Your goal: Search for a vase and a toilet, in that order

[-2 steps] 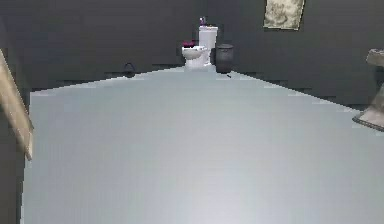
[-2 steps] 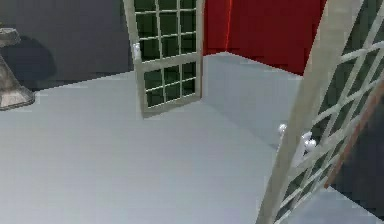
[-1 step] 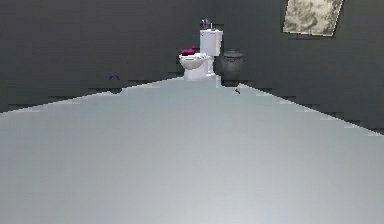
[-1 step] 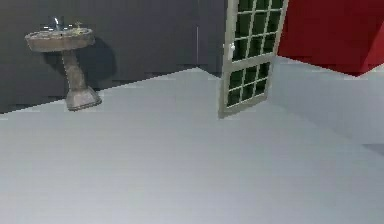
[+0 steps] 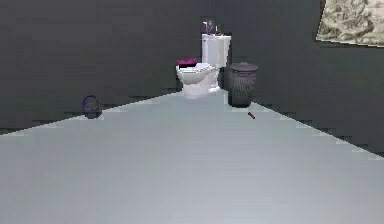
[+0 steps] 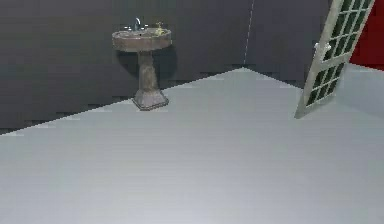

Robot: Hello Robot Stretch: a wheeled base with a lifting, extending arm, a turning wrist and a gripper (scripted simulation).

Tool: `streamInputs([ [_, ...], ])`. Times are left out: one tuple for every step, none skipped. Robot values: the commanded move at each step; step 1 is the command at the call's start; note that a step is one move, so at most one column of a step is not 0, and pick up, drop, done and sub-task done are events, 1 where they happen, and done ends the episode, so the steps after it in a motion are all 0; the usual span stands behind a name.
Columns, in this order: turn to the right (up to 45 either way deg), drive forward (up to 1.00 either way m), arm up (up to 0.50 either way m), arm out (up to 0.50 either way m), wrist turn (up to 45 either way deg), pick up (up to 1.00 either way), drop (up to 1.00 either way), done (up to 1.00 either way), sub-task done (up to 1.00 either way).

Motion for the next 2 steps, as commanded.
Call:
streamInputs([
  [0.0, 1.0, 0.0, 0.0, 0.0, 0.0, 0.0, 0.0, 0.0],
  [0.0, 1.0, 0.0, 0.0, 0.0, 0.0, 0.0, 0.0, 0.0],
])
